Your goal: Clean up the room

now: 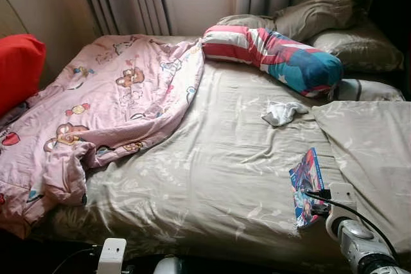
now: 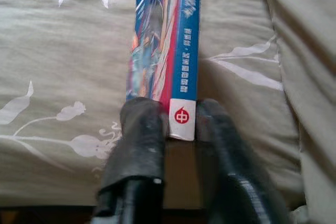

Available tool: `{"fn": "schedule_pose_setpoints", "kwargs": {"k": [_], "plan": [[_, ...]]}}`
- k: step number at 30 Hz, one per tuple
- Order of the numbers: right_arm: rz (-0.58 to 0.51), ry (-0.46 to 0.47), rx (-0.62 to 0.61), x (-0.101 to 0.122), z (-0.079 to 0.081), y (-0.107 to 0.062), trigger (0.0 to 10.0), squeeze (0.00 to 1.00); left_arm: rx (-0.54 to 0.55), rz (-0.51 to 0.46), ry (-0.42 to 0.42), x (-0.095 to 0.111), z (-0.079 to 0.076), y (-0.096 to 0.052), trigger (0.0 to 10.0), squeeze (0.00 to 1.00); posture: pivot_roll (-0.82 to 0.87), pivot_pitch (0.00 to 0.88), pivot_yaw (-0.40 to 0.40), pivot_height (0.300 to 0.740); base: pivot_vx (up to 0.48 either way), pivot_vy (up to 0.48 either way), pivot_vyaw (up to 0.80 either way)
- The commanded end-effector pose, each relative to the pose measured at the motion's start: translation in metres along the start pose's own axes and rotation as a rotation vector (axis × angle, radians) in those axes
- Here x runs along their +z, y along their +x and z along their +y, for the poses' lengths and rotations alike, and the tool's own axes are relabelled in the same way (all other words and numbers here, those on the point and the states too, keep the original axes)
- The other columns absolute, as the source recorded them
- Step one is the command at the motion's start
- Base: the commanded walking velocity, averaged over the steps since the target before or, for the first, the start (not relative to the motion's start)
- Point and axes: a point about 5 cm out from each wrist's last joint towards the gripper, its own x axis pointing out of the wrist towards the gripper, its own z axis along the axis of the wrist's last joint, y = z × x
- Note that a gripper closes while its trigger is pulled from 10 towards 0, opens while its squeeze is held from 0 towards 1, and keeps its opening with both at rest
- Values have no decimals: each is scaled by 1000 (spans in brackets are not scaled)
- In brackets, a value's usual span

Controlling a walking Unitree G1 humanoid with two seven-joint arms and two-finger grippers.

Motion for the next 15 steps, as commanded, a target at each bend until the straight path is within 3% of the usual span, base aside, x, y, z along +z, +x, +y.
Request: {"fn": "schedule_pose_setpoints", "kwargs": {"k": [1, 2, 5, 6, 7, 8, 15], "plan": [[-38, -17, -22, 11, -2, 1, 10000, 1000, 11, 22, 8, -4, 5, -1, 10000, 0, -92, 0, 87, 653, 0, 0, 0], [-38, -17, -22, 11, -2, 1, 10000, 1000, 11, 22, 8, -4, 6, -1, 10000, 0, -92, 0, 87, 653, 0, 0, 0], [-86, -49, -184, 20, -21, -2, 10000, 1000, 6, 20, 8, -4, 5, -1, 10000, 0, -91, 0, 87, 653, 0, 0, 0], [-99, -48, -222, 22, -26, -3, 10000, 400, 5, 20, 8, -3, 5, -1, 10000, 0, -91, 0, 88, 653, 0, 0, 0], [-107, -47, -246, 23, -29, -3, 10000, 400, 4, 19, 8, -3, 5, -1, 10000, 0, -91, 0, 88, 653, 0, 0, 0], [-127, -45, -296, 26, -35, -5, 10000, 0, 2, 19, 8, -3, 4, -1, 10000, 0, -90, 0, 87, 653, 0, 0, 0], [-175, -58, -324, 31, -34, -6, 10000, 0, -4, 20, 8, -3, 3, -1, 10000, 0, -92, 0, 87, 653, 0, 0, 0]]}}
